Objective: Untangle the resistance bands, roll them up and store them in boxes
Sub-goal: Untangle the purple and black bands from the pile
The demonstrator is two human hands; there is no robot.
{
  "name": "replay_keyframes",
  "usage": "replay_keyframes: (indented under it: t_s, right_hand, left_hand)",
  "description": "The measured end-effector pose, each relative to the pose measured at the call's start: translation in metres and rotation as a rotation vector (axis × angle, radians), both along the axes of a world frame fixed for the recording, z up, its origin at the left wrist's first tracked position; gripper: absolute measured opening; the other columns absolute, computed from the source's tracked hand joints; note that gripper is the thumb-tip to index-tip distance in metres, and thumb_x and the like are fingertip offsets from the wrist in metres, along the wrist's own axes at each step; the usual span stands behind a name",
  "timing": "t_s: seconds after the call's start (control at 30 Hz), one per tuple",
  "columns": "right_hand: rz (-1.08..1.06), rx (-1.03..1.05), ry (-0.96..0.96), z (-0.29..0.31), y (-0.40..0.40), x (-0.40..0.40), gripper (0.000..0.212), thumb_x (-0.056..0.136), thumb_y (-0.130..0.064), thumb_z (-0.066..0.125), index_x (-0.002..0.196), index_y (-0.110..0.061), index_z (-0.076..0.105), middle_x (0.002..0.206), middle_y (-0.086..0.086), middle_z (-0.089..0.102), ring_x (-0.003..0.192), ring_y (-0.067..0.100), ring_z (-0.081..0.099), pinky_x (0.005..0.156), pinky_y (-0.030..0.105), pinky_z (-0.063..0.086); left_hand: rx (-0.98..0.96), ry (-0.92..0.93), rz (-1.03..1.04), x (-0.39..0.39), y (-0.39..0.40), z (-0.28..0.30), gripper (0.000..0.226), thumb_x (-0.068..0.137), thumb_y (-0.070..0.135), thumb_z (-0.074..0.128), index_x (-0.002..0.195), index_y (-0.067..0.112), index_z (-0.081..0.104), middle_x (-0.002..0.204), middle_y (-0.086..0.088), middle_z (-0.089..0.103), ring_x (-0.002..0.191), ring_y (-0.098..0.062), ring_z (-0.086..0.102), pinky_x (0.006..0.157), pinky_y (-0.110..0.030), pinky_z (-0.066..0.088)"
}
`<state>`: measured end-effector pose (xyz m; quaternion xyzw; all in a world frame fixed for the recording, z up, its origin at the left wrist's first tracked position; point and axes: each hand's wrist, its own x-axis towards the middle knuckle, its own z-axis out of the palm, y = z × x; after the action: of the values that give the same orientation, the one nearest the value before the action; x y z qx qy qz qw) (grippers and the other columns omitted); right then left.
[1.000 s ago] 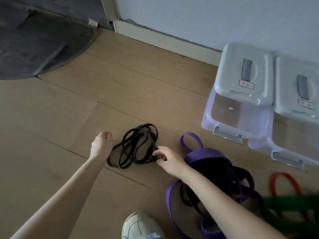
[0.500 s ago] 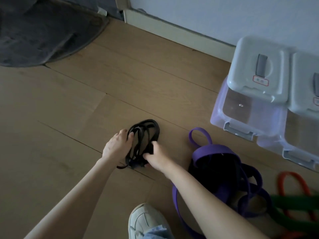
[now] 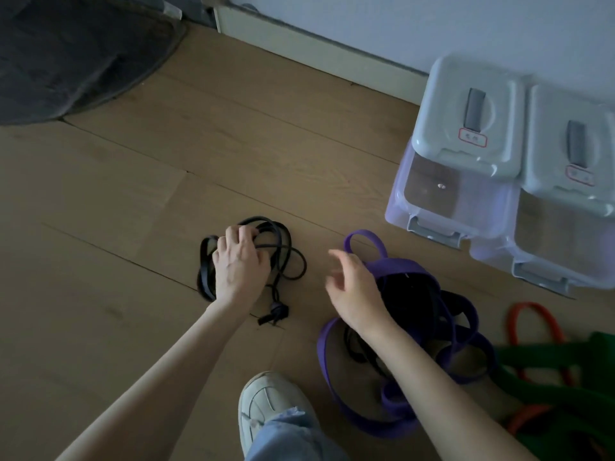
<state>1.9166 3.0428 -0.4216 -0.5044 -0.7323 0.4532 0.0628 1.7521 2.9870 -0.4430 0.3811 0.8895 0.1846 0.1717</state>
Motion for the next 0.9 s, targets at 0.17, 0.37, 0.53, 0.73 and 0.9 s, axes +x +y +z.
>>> replay_keyframes:
  t_s: [0.17,0.37,0.53,0.73,0.9]
  right_hand:
    - [-0.223,0.32,-0.101,0.01,0.028,0.093,0.027,0.085,0.002,0.056,0.11,-0.006,0.06,0.106,0.001,0.055,0.102,0.026,0.058,0.084,0.024,0.042]
    - [-0.042,-0.028,-0.304,-0.008,0.049,0.129,0.05,0.085,-0.02,0.063,0.133,-0.014,0.046,0.121,0.005,0.05,0.119,0.024,0.05,0.085,0.023,0.035]
    - [-0.005,-0.137,-0.166,0.044,0.062,0.144,0.016,0.088,-0.025,0.061,0.099,-0.015,0.069,0.096,0.008,0.066,0.084,0.02,0.058,0.071,0.023,0.035]
    - [-0.072,-0.374,0.276,0.168,0.057,0.186,0.025,0.094,-0.022,0.052,0.082,-0.011,0.071,0.074,0.007,0.071,0.067,0.017,0.064,0.074,0.028,0.053]
    - [0.015,-0.377,0.558,0.265,0.035,0.204,0.032,0.084,-0.029,0.056,0.056,-0.018,0.067,0.051,0.001,0.053,0.041,0.011,0.043,0.045,0.019,0.04]
  left_hand:
    - [0.026,-0.223,-0.245,0.06,0.013,-0.004,0.036,0.085,0.01,0.055,0.12,0.004,0.05,0.119,-0.013,0.051,0.113,-0.03,0.047,0.092,-0.034,0.035]
    - [-0.067,-0.54,-0.474,0.114,0.02,-0.008,0.053,0.082,0.011,0.063,0.131,0.005,0.041,0.128,-0.013,0.052,0.119,-0.029,0.049,0.098,-0.033,0.038]
    - [-0.138,-0.499,-0.588,0.105,0.038,0.034,0.011,0.09,0.017,0.058,0.091,0.007,0.053,0.077,-0.006,0.055,0.073,-0.022,0.051,0.069,-0.03,0.037]
    - [-0.181,-0.516,-0.88,0.111,0.059,0.175,0.011,0.093,0.022,0.054,0.097,0.012,0.059,0.074,0.003,0.06,0.07,-0.014,0.06,0.073,-0.029,0.054]
    - [-0.195,-0.38,-0.954,0.128,0.047,0.285,0.017,0.097,0.017,0.045,0.106,0.029,0.054,0.103,0.001,0.062,0.086,-0.007,0.065,0.072,-0.014,0.052]
